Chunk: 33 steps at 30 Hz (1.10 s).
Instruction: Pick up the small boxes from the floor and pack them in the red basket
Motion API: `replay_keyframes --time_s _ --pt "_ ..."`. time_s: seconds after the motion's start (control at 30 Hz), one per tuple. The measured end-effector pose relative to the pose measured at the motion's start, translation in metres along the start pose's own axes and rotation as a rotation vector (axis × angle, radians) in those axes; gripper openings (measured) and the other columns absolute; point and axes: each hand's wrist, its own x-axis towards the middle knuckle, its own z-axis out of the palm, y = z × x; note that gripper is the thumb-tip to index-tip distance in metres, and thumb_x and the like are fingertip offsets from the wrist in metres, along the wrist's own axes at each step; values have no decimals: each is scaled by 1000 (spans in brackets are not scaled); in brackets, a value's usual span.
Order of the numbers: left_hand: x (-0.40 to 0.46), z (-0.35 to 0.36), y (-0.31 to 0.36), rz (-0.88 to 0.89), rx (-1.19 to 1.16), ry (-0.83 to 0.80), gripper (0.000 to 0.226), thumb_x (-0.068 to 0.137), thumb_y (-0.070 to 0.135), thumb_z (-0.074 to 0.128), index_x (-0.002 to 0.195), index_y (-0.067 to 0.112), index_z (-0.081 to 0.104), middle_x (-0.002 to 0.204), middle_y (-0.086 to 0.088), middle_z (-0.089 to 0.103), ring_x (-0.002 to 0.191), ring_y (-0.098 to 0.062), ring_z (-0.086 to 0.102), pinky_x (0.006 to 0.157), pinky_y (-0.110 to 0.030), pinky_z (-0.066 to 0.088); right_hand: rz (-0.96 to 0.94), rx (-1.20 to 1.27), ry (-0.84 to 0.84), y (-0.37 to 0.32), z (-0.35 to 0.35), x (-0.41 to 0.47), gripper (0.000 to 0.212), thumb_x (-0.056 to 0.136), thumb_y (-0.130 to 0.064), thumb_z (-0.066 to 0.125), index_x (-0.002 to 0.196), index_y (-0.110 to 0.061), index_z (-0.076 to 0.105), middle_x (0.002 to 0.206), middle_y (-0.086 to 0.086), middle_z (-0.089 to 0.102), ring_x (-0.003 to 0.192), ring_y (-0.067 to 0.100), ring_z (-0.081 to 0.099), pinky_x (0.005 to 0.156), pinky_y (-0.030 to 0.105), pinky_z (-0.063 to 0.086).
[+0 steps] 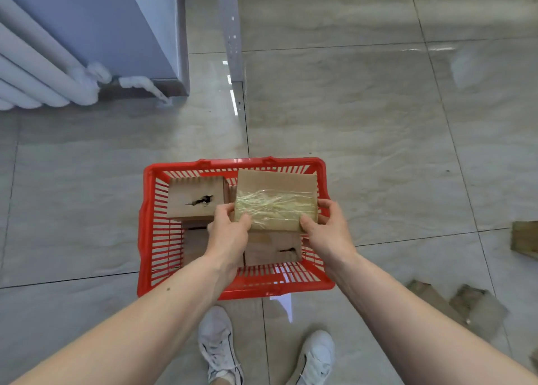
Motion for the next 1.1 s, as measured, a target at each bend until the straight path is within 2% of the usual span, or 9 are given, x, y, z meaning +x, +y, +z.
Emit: replay_keyframes --time_s 0.07,0.17,0.3,0.4,0.5,0.67,0.83,0.97,1.1 --pt "22 -2 -12 -63 -89 -18 53 81 22 55 132 37 48 137 -5 50 117 -25 56 105 -49 45 16 -53 25 9 13 15 39 83 -18 64 116 -33 50 110 -3 67 101 22 68 93 48 55" --pt "43 -1 -24 -124 -236 -42 51 99 6 43 147 21 39 142 -4 50 125 -24 54 108 -43 43 35 -118 31 20 29 41 42 86 -16 65 124 -27 51 115 -3 66 103 22 66 94 47 55" --pt "75 2 -38 -201 -406 -6 54 99 -1 43 150 6 28 148 -16 42 130 -28 50 113 -42 39 41 -193 6 29 48 75 44 91 -12 64 131 -20 50 122 0 63 111 21 63 97 41 53" --pt "96 4 -43 -205 -482 11 55 97 -6 42 150 4 26 147 -19 42 131 -29 48 112 -42 41 36 -217 2 34 60 96 43 92 -12 64 132 -19 49 125 2 62 106 18 60 90 33 53" --pt "108 8 -46 -211 -488 27 60 97 -4 44 152 10 24 153 -15 36 135 -27 45 111 -42 42 34 -227 8 38 73 109 43 93 -11 63 132 -19 49 125 3 61 99 15 57 82 28 52" --pt "117 8 -47 -241 -500 48 60 97 1 46 152 8 23 158 -12 29 136 -29 44 104 -37 45 13 -240 28 44 87 119 51 93 -8 61 140 -21 46 133 2 59 104 12 55 82 26 48" --pt "111 3 -42 -251 -459 55 53 98 -1 45 148 2 28 155 -13 33 138 -28 42 109 -42 44 110 -167 -80 39 78 112 64 95 -2 56 152 -18 31 152 4 45 136 22 46 100 30 42" --pt "96 0 -33 -248 -383 79 56 97 3 48 149 4 26 154 -11 35 137 -23 42 105 -43 47 122 -174 -97 31 57 99 64 95 -11 59 152 -20 30 155 4 39 139 23 42 103 32 39" --pt "66 10 -9 -244 -296 65 56 98 9 51 149 8 28 156 -10 31 132 -26 46 108 -46 44 138 -125 -27 16 26 75 63 91 -19 65 147 -20 37 141 0 51 128 24 52 106 44 46"
